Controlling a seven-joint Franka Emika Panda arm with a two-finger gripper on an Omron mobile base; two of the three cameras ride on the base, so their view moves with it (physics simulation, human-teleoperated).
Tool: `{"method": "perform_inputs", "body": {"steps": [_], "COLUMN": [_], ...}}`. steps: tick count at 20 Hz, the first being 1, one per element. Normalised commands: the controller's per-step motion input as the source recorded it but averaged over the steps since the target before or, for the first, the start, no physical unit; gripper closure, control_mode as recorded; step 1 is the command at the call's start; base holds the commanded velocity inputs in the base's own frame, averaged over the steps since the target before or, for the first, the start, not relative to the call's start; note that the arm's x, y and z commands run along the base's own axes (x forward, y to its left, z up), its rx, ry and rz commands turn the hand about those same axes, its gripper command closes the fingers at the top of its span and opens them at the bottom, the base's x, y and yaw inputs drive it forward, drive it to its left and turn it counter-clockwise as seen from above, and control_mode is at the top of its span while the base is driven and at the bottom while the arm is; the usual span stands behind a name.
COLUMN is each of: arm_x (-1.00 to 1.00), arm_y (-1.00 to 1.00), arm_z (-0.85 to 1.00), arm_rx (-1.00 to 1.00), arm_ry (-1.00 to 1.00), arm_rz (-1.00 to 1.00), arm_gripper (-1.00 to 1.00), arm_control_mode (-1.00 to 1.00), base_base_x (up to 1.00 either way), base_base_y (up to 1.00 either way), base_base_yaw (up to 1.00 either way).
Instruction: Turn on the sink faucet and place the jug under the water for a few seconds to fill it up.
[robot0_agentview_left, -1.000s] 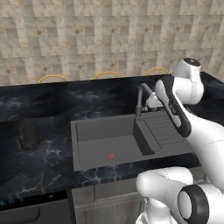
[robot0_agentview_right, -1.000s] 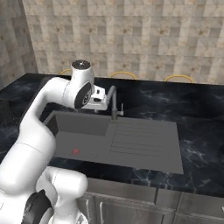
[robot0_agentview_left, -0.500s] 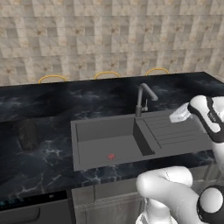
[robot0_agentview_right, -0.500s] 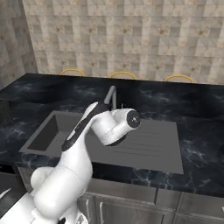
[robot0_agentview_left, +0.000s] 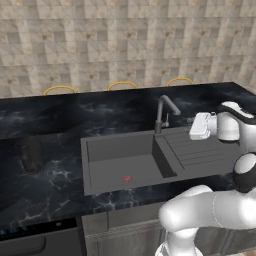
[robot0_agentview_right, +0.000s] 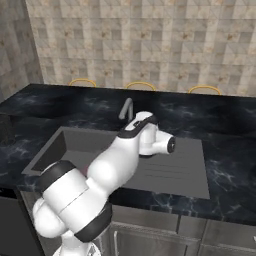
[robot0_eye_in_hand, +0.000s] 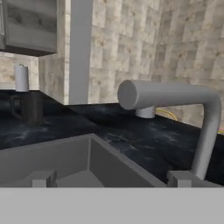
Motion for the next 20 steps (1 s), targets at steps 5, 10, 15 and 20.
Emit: {"method": "perform_inputs", "body": {"steps": [5, 10, 15, 20], "arm_x": [0.68, 0.59, 0.53, 0.39], "arm_y": [-0.04, 0.0, 0.0, -0.11], "arm_z": [-0.01, -0.13, -0.28, -0.23], "arm_rx": [0.01, 0.0, 0.0, 0.0], "arm_ry": [0.0, 0.0, 0.0, -0.02], "arm_rz": [0.0, 0.0, 0.0, 0.0], "arm_gripper": [-1.0, -1.0, -1.0, -1.0], "arm_control_mode": [-1.0, -1.0, -1.0, -1.0], "base_base_x": [0.0, 0.0, 0.0, 0.0], "base_base_y": [0.0, 0.0, 0.0, 0.0], "base_base_yaw": [0.0, 0.0, 0.0, 0.0]}}
